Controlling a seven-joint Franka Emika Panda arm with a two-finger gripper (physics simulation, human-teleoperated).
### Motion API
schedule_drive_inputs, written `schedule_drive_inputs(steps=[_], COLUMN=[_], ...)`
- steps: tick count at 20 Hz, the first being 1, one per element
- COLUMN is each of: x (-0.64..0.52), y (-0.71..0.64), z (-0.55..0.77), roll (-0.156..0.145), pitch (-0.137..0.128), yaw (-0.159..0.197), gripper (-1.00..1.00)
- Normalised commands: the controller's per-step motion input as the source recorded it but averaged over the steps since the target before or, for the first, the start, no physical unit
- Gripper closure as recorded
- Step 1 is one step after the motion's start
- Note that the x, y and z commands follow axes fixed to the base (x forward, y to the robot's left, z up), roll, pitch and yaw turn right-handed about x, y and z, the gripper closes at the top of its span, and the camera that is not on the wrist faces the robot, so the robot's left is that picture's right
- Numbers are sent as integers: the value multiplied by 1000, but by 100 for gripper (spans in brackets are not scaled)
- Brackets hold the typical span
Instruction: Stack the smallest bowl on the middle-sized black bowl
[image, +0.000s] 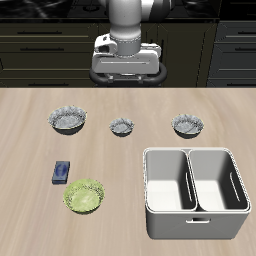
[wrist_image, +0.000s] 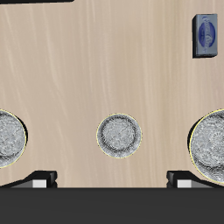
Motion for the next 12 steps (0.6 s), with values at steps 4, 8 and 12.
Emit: schedule_drive_inputs(steps=[4, 8, 12], x=[62, 67, 38], y=[-57, -21, 24], z=[-214, -274, -229], roll=[2, 2, -3], pitch=[1, 24, 14], yaw=[14, 28, 34], gripper=[-100, -100, -100])
